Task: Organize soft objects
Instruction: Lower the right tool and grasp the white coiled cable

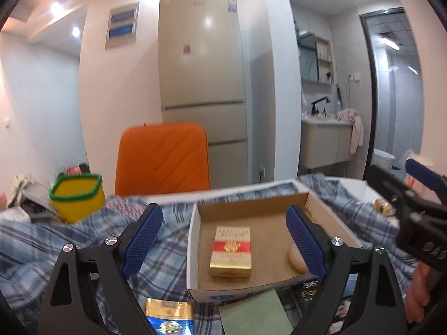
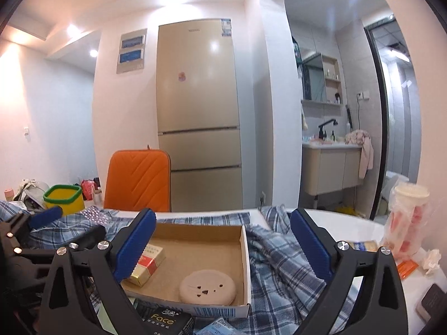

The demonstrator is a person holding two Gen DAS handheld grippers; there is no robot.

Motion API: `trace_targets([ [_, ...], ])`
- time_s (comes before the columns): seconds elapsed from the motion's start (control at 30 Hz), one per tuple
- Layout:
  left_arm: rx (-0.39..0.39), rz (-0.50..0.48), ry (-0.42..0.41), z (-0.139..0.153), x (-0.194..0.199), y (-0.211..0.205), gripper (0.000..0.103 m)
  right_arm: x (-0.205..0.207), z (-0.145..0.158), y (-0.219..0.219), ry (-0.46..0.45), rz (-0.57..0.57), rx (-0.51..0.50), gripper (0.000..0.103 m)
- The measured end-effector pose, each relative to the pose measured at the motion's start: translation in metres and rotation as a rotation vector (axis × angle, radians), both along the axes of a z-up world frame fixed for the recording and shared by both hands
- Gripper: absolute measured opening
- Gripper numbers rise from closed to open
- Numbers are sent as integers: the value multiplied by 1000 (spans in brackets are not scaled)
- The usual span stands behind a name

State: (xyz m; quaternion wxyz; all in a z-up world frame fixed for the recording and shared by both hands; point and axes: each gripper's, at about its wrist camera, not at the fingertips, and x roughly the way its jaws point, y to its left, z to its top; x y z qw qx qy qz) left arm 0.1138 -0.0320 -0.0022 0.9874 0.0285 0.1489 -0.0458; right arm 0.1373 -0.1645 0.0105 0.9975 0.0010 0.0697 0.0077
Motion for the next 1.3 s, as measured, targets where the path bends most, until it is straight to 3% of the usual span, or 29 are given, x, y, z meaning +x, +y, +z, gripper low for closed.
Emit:
trace_targets([
  [0.13, 4, 0, -110, 24, -29, 1, 89, -16, 16, -3, -48, 13, -14, 103],
  [0.3, -19, 0, -182, 41, -56, 5, 89, -39, 32, -10, -96, 12, 3, 103],
  [0.37, -22, -8, -194, 45, -65, 5, 90, -50, 36, -12, -105, 12, 9, 103],
  [0.5, -39, -43, -211, 44, -83, 4, 103, -71, 38, -16, -118, -8, 11, 103],
  [0.6, -30, -30, -256, 38, -94, 1, 103, -78, 35, -20, -112, 4, 14, 103],
  [0.87, -40, -8, -209, 12, -96, 2, 103, -85, 14, -25, -106, -15, -21, 103],
  [1.3, -27, 8, -206, 3, -98, -1, 103, -77, 1, -30, -60, 4, -7, 103],
])
